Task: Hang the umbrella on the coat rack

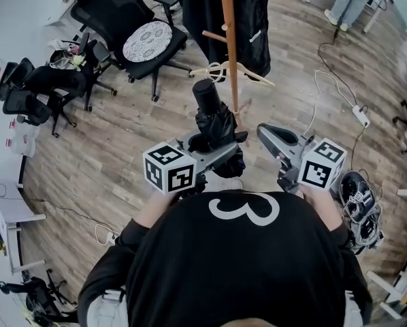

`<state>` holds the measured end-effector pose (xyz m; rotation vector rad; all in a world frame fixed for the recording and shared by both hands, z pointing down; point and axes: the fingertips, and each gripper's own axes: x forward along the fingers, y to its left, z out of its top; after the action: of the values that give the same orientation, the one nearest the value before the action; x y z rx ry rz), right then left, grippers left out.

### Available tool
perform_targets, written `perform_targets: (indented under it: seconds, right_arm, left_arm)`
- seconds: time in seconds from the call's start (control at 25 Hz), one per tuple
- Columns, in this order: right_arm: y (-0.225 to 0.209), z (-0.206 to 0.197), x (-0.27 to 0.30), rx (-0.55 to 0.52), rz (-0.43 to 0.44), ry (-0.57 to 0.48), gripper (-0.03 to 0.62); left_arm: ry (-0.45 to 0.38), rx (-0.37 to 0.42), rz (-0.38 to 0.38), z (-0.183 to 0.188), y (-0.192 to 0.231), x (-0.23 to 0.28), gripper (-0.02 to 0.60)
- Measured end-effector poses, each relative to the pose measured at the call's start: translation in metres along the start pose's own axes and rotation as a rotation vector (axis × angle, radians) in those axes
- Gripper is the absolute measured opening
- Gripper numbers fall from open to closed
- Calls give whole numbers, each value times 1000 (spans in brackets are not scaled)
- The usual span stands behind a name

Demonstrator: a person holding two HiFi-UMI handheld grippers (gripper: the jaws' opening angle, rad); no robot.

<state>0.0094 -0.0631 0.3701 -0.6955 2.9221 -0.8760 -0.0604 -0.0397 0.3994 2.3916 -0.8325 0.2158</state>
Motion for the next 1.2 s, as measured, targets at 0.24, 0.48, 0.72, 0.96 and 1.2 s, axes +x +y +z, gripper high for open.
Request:
perform_targets:
  seconds: [0.24, 0.48, 0.72, 0.96, 1.2]
  right_arm:
    - [-13, 12, 28, 1, -42, -23, 26]
    - [-22, 14, 43, -2, -62, -27, 26]
    - [-32, 17, 36, 3, -72, -39, 26]
    - [-52, 29, 39, 15, -64, -32, 26]
    - [-74, 46, 55, 22, -42, -21, 26]
  left_arm:
    - [10, 14, -37, 18, 32, 1, 272]
    - [16, 19, -56, 24, 52, 6, 272]
    - [21, 23, -59, 26, 53, 20, 272]
    - [36, 31, -45, 34, 63, 37, 272]
    - [49, 17, -18, 44, 84, 51, 272]
